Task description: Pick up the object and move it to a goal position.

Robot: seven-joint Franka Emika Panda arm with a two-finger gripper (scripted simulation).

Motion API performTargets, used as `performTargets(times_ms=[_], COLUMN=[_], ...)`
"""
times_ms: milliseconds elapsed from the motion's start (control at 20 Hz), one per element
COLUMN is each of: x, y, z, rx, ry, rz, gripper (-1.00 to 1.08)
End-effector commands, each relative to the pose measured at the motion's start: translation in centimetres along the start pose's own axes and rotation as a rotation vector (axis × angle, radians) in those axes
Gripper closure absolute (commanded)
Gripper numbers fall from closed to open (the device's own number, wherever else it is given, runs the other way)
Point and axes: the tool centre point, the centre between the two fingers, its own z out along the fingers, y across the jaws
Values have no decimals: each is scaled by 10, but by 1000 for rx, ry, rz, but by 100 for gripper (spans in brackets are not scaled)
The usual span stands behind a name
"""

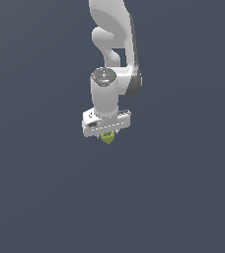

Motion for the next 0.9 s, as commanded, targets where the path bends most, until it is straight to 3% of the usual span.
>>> performTargets(times_ms=[0,850], x=[-7,-59], y=[11,94], z=[-25,-212], rx=[0,3], ry=[1,2], rz=[0,-1], gripper=[108,108])
